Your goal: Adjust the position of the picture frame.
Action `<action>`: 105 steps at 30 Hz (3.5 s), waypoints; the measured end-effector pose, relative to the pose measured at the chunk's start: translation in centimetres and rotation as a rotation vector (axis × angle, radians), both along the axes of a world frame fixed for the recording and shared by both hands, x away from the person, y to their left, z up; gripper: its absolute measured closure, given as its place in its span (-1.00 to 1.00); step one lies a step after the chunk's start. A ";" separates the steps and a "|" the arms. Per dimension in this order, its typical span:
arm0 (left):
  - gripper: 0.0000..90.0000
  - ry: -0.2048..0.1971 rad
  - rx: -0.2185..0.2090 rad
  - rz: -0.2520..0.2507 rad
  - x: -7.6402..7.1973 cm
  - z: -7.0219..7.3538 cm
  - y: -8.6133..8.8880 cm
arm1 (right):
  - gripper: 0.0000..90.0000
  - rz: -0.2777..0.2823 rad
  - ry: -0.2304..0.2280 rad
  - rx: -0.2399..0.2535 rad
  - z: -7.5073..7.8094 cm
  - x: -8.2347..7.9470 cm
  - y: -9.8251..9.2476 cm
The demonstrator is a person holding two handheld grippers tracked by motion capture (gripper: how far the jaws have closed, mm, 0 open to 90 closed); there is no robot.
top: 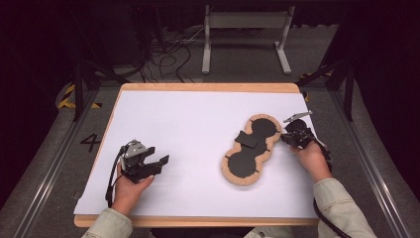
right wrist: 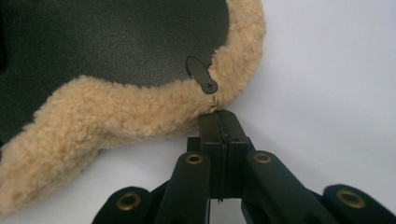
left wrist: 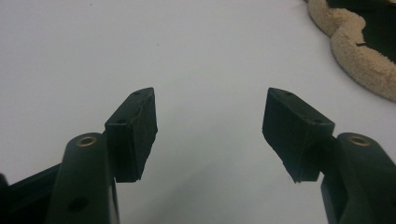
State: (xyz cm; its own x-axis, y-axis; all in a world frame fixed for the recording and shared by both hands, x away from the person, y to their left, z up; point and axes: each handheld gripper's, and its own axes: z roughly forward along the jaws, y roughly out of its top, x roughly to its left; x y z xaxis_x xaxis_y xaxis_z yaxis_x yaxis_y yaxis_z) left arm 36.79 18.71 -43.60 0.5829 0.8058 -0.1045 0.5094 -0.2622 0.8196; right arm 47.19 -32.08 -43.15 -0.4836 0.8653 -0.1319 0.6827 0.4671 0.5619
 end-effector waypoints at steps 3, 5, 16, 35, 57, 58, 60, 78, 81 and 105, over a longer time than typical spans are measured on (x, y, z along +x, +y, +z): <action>-0.19 -0.001 -0.003 -0.005 0.0 0.0 -0.1 | 1.00 0.014 -0.006 -0.012 0.0 0.7 0.7; -0.19 0.000 -0.006 -0.006 0.0 0.0 -0.1 | 1.00 0.018 -0.005 -0.020 0.1 1.1 1.1; -0.19 0.004 -0.002 -0.012 0.0 -0.1 -0.2 | 1.00 0.034 -0.007 0.002 0.0 2.6 2.7; 0.15 0.078 -0.045 -0.118 0.4 -0.4 -1.0 | 1.00 0.099 -0.003 0.018 0.3 4.4 6.8; 1.00 0.185 0.015 -0.220 2.3 -0.2 -9.1 | 1.00 0.224 -0.042 0.103 1.0 -4.8 6.6; 1.00 0.193 0.019 -0.227 2.5 -0.4 -9.6 | 1.00 0.221 -0.035 0.111 0.9 -5.1 6.7; 1.00 0.206 0.027 -0.237 2.8 -0.7 -10.7 | 1.00 0.226 -0.030 0.098 0.7 -5.4 6.7; 1.00 0.274 0.024 -0.292 4.0 -2.3 -15.6 | 1.00 0.235 0.063 0.117 -0.6 -6.7 7.6; 1.00 0.285 0.040 -0.310 3.2 -2.1 -15.8 | 1.00 0.223 0.081 0.119 -0.5 -7.0 7.6; 0.76 0.263 -0.003 -0.370 0.4 -0.5 -12.5 | 1.00 0.037 0.009 0.161 1.6 -3.7 5.1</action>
State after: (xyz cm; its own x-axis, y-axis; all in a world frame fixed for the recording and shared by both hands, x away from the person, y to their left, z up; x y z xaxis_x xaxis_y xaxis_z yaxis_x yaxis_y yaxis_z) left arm 37.24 6.18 -44.11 0.7850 0.5475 -0.2897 0.5728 -0.4635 0.6761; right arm 43.50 -26.94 -41.52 -0.5163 0.8563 0.0116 0.6721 0.3968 0.6251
